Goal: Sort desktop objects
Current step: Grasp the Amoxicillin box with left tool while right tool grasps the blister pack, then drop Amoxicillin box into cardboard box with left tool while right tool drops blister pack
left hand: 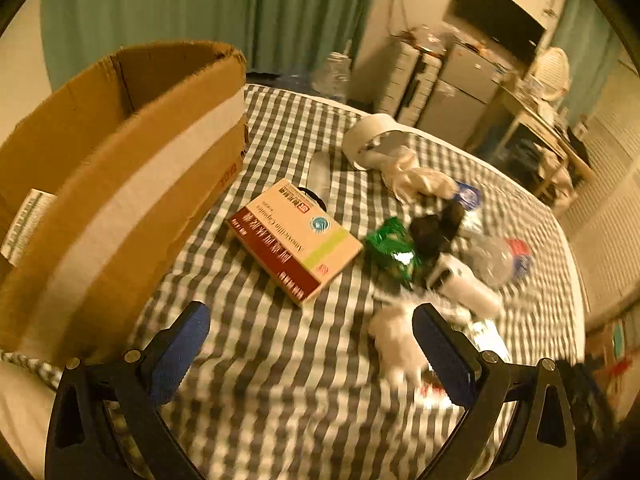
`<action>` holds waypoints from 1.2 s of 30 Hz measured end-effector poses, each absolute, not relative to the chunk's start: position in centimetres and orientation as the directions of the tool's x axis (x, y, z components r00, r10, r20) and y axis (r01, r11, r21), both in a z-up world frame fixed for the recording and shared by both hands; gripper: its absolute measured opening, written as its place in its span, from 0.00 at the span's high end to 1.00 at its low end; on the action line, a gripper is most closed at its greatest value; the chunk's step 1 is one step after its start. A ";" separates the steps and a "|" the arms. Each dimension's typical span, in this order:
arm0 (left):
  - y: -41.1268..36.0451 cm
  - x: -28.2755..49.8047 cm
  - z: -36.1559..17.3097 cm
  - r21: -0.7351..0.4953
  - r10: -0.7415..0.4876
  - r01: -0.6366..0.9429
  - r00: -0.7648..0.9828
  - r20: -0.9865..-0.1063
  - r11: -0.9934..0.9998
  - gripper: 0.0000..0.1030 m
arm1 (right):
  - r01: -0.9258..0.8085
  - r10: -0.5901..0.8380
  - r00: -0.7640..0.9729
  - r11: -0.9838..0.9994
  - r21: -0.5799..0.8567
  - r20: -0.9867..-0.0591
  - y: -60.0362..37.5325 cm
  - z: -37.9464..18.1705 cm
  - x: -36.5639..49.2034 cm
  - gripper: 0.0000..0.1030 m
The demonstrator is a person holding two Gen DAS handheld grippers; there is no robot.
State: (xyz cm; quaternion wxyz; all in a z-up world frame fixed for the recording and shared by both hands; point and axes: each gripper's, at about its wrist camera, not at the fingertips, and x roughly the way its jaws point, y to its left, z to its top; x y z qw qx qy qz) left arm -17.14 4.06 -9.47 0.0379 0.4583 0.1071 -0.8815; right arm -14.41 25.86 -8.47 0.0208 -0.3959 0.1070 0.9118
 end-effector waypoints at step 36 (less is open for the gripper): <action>3.0 -18.1 -12.0 -0.205 0.106 0.183 -0.443 -0.890 -0.961 0.22 | -0.067 -0.092 -0.617 -0.983 0.169 -0.781 26.1 -9.6 -14.6 0.32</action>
